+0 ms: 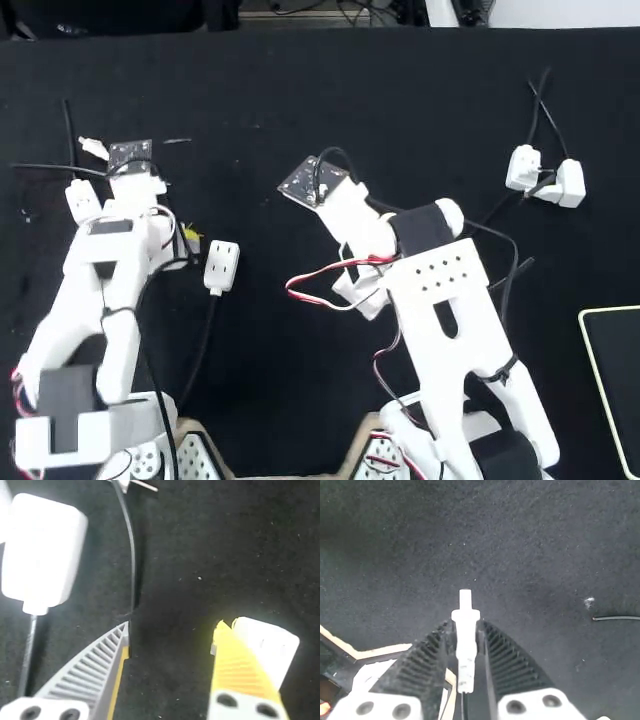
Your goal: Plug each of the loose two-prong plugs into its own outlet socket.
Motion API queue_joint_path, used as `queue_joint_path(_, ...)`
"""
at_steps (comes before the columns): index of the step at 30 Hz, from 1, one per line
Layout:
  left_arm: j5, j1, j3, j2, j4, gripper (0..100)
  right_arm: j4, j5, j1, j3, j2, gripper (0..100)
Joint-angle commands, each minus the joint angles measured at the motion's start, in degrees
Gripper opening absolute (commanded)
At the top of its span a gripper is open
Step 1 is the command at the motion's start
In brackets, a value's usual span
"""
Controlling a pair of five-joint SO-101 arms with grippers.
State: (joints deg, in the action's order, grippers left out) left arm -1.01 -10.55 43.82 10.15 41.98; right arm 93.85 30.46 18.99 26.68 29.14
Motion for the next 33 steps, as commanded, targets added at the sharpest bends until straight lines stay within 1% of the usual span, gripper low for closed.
queue_joint_path(1,0.53,3.30,-4.26,-1.14,1.67,26,0.53,0.44,-0.97,-0.22,2.42,1.1)
queue_joint_path(9,-0.35,16.40,-1.89,-1.14,1.76,26,0.44,0.44,-0.97,-0.22,2.42,1.1)
queue_joint_path(12,-2.11,18.95,-1.10,-1.14,1.85,26,0.44,0.44,-0.97,-0.13,2.42,1.1)
queue_joint_path(15,-2.29,18.95,-0.92,-1.14,1.85,26,-0.62,0.44,-0.97,2.07,2.33,1.1)
queue_joint_path(18,-2.29,17.01,-1.19,-0.44,2.73,26,-5.63,0.44,-0.97,7.08,2.42,1.1)
queue_joint_path(23,-2.46,13.14,-1.45,9.32,11.34,26,-18.55,0.44,-0.97,18.86,1.98,1.1)
queue_joint_path(25,-5.01,12.88,0.75,14.33,14.77,26,-23.03,0.44,-0.70,23.78,1.89,1.1)
queue_joint_path(26,-6.15,12.88,2.77,16.70,15.12,26,-24.88,0.44,-0.70,25.71,1.89,1.1)
queue_joint_path(29,-7.03,13.41,9.45,22.77,14.07,26,-28.22,0.44,-0.70,28.70,1.89,1.1)
queue_joint_path(31,-6.42,13.41,13.85,26.11,10.99,26,-28.75,0.09,-0.70,28.62,1.89,1.1)
queue_joint_path(33,-4.31,13.41,18.15,29.01,7.47,26,-30.33,-1.05,-0.53,28.62,1.98,1.1)
